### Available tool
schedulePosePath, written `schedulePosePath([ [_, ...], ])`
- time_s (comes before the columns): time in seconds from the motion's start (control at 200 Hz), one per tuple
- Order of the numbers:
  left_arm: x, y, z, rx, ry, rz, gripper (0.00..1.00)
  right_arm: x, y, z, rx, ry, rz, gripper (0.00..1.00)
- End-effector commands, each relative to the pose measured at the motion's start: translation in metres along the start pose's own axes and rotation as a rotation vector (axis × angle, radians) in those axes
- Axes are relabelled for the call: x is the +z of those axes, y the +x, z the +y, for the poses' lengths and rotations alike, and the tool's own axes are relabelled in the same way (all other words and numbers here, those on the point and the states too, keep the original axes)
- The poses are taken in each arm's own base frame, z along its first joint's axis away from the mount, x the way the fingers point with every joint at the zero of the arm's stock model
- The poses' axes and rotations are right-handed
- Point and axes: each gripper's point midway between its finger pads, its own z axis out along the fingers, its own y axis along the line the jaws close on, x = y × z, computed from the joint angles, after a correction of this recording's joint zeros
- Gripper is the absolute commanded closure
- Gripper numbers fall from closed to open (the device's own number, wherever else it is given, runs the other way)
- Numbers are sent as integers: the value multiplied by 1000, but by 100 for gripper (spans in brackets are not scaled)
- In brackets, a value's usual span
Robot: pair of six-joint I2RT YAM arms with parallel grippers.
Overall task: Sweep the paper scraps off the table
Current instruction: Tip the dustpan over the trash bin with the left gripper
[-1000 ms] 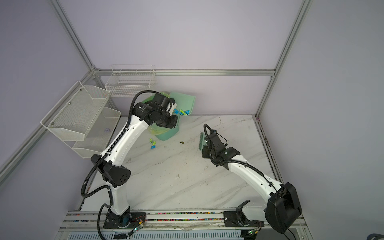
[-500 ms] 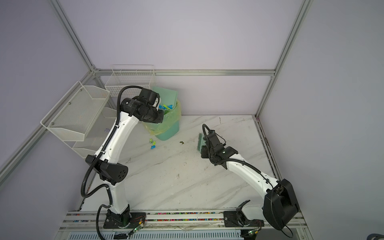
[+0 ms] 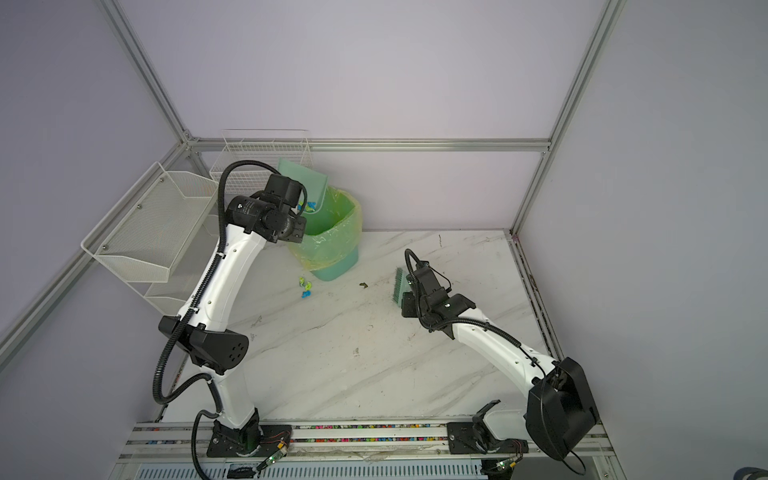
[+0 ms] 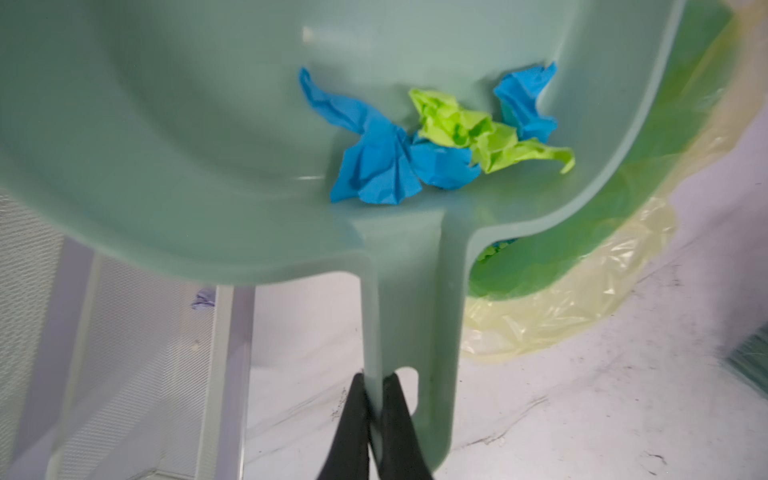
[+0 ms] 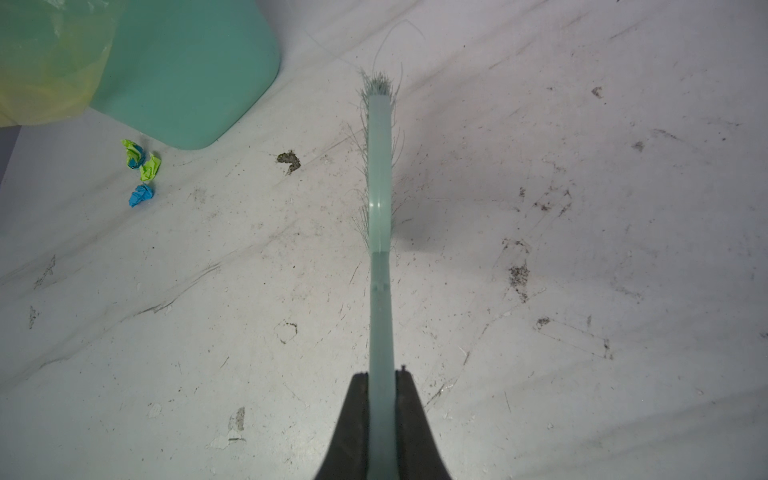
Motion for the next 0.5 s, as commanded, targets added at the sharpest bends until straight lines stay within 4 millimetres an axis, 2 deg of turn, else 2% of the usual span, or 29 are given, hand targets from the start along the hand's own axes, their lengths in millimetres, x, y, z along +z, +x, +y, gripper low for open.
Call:
schedulePosePath([
  [0.0, -2, 1, 27, 55, -160, -18, 100, -3, -9, 3, -6, -14, -34, 100],
  [0.13, 5, 8, 35, 90, -244, 1, 100, -4, -10, 4, -10, -19, -38, 100],
  [0.185, 5, 9, 44, 85, -310, 0, 100, -5, -11, 4, -12, -24, -43, 100],
  [0.37, 7, 3, 59, 156, -501, -3, 100, -5, -14, 8, -19, -40, -52, 100],
  [0.495, 2, -6, 63, 254, -719, -14, 100, 1, -11, 10, -21, -52, -49, 100],
])
